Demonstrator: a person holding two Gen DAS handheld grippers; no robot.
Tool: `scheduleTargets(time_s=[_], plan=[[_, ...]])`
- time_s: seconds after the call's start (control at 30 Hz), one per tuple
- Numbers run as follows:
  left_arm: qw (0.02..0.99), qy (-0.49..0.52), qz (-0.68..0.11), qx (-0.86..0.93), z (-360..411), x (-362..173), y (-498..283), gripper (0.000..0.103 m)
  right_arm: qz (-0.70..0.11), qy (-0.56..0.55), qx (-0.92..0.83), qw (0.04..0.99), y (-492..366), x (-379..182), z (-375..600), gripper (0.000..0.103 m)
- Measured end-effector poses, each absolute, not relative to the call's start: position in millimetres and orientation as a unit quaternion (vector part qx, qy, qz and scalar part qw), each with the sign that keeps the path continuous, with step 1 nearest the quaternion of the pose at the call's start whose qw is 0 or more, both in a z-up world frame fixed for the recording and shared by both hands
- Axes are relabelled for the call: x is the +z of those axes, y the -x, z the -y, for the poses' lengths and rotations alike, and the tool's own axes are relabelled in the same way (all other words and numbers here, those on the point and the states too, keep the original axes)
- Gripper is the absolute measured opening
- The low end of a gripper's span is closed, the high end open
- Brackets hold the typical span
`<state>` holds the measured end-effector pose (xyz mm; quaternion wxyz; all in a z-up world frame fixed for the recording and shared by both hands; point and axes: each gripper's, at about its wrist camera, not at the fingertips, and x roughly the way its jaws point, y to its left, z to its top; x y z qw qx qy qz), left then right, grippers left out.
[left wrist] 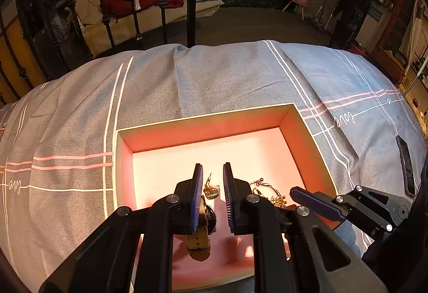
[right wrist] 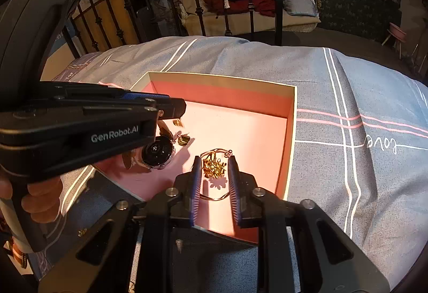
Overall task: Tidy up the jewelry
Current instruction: 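Carry both gold pieces into the white box and open both grippers, then move both open grippers back toward the pearl bracelet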
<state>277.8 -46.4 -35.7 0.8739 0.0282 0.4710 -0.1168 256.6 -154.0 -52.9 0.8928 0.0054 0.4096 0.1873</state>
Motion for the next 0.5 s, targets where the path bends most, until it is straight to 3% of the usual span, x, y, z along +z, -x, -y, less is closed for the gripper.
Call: scheduleTargets(time_s=[0.07, 0.1, 0.3, 0.5], plan=[[0.879, -0.020, -0.462, -0.116, 40.4, -25.7, -271.4, 0.039, -0.387, 0.000, 0.182, 0.904, -247.6, -42.9, 155.8, 0.071], [0.883, -0.014, -0.454, -0.121, 36.8, -19.6, -265.6, 0.049, -0.379, -0.001, 0.184, 0.907, -242.2, -37.4, 156.9, 0.072], [0.902, -0.006, -0.410, -0.139, 12.0, 3.5, -201.7, 0.058, -0.356, -0.007, 0.199, 0.913, -184.8, -17.1, 162.5, 0.072], [0.899, 0.017, -0.416, -0.137, -16.9, -23.6, -133.7, 0.059, -0.388, -0.013, 0.207, 0.898, -128.1, -49.9, 157.9, 0.072]])
